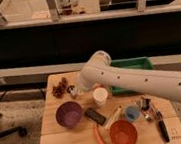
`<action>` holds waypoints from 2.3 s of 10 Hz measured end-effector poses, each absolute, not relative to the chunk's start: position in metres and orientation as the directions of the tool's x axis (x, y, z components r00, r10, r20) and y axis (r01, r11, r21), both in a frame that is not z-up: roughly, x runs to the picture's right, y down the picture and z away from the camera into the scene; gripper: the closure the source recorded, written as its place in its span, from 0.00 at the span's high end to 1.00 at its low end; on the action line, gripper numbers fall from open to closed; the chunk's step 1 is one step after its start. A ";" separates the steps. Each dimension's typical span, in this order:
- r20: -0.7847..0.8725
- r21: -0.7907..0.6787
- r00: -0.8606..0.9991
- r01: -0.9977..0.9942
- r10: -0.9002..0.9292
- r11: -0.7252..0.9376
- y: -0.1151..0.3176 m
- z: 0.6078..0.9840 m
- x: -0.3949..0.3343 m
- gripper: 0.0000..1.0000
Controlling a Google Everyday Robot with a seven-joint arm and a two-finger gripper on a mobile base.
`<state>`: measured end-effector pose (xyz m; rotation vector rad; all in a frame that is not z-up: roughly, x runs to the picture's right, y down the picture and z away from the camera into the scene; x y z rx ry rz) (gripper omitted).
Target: Wipe tray with towel
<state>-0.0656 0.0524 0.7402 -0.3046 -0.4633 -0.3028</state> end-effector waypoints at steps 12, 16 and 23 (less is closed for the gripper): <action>0.351 -0.229 0.936 0.097 -0.011 0.968 -0.027 0.804 0.046 0.00; 0.324 -0.244 0.946 0.069 0.014 0.967 -0.027 0.821 0.062 0.00; 0.292 -0.260 0.953 -0.002 0.081 0.966 -0.033 0.836 0.111 0.00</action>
